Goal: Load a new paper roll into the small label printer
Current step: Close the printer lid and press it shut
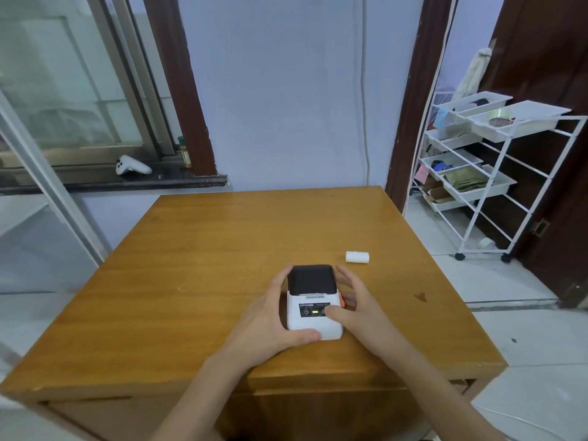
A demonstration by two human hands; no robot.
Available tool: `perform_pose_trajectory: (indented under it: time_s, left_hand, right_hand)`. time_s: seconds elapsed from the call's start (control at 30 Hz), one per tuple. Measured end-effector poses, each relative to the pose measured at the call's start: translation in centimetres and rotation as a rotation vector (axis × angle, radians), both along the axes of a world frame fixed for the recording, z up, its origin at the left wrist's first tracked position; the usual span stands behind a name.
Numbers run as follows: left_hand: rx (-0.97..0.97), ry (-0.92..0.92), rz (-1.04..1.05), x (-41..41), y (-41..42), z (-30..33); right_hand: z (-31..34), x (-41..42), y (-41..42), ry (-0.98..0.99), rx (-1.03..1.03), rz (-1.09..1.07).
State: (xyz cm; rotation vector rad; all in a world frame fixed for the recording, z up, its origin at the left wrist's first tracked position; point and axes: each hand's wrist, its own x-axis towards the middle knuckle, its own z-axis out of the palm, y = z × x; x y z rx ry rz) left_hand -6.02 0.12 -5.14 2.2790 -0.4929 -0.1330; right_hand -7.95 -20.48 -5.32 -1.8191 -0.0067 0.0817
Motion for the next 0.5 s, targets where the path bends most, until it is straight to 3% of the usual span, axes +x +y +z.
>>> perform_pose_trajectory:
  time_s: [0.23, 0.33, 0.5]
  left_hand:
    - [-0.004, 0.016, 0.005, 0.0, -0.1, 0.1]
    - [0.000, 0.014, 0.017, -0.3, -0.2, 0.2]
    - [-0.008, 0.042, 0.035, -0.4, -0.3, 0.2]
  right_hand:
    - [0.6, 0.5, 0.4, 0.032, -0.037, 0.022]
    - [0.7, -0.5, 0.4, -0.039, -0.082, 0.035]
    - [0.4, -1.0, 0.2, -0.093, 0.009, -0.129]
